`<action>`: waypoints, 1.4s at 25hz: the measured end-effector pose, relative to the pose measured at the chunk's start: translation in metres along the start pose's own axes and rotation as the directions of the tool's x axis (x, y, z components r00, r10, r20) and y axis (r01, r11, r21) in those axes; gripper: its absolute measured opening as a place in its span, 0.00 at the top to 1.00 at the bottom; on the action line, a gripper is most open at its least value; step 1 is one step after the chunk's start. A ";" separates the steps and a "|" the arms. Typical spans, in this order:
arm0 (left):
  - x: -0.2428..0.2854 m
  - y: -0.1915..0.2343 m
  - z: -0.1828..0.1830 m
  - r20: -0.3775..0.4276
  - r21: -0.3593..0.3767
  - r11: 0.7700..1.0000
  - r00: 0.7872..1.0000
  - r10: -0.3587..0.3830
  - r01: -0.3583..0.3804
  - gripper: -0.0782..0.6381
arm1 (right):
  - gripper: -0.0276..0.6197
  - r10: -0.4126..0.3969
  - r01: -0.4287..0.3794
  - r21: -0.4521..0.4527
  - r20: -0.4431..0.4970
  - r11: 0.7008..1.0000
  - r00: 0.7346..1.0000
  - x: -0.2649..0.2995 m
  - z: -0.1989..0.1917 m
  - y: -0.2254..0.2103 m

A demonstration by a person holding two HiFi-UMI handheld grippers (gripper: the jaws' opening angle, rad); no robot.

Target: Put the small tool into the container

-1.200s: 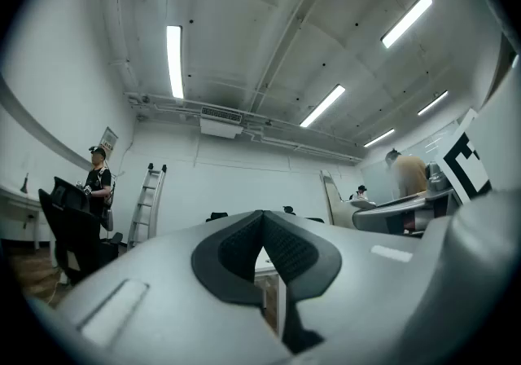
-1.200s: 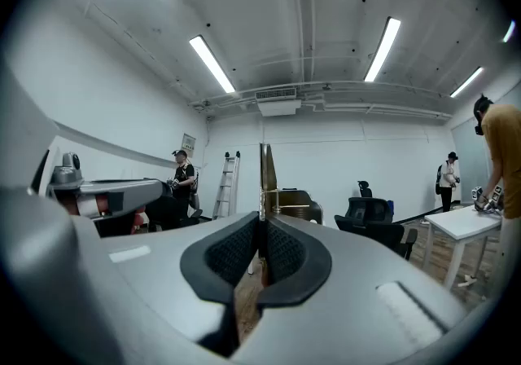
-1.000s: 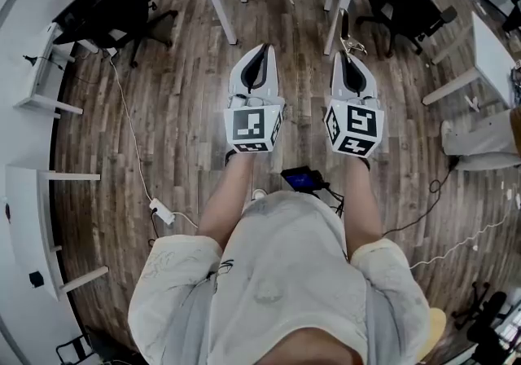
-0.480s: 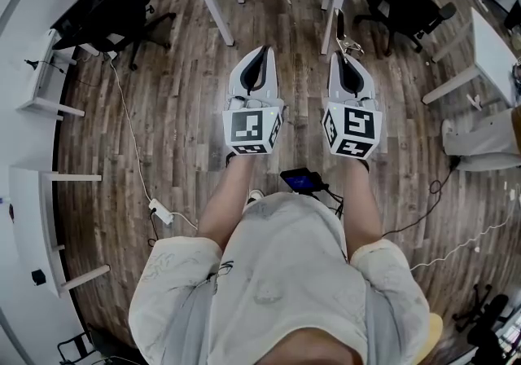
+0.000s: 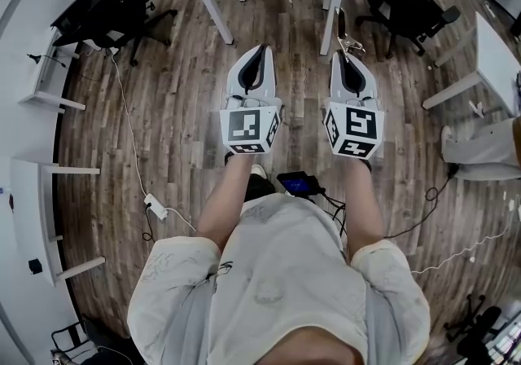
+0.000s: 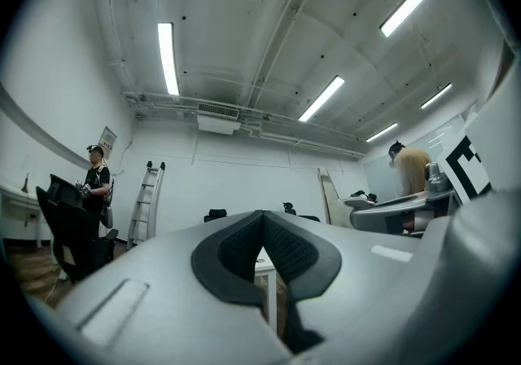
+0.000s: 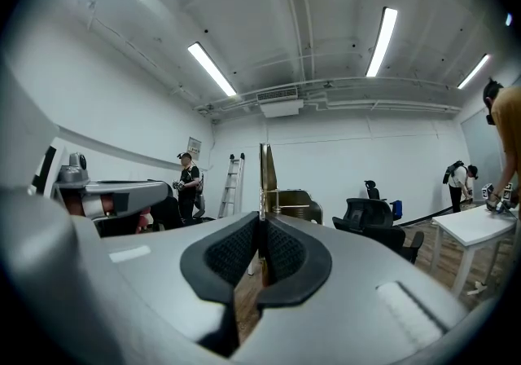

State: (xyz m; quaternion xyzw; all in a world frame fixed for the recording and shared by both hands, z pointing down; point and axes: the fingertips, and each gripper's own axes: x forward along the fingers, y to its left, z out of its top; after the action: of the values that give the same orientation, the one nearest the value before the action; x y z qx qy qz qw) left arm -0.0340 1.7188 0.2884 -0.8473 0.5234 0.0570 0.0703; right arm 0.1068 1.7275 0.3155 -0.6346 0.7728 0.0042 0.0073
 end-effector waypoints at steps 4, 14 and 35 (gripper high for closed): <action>0.032 0.007 -0.018 -0.005 0.001 1.000 1.000 0.002 -0.002 0.88 | 0.95 0.003 -0.003 -0.008 -0.001 1.000 1.000 0.032 -0.011 -0.014; 0.159 0.127 -0.062 -0.004 -0.007 1.000 1.000 -0.010 0.010 0.88 | 0.95 -0.015 0.014 -0.027 -0.023 1.000 1.000 0.209 -0.030 0.003; 0.496 0.667 -0.091 0.026 -0.024 0.999 0.999 -0.047 0.048 0.88 | 0.95 -0.070 0.068 -0.062 -0.032 0.996 0.997 0.796 0.019 0.220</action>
State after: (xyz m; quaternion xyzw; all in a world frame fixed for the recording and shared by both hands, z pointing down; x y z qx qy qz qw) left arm -0.4079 0.9716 0.2543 -0.8595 0.5013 0.0727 0.0679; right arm -0.2638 0.9896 0.2832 -0.6607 0.7501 0.0168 -0.0250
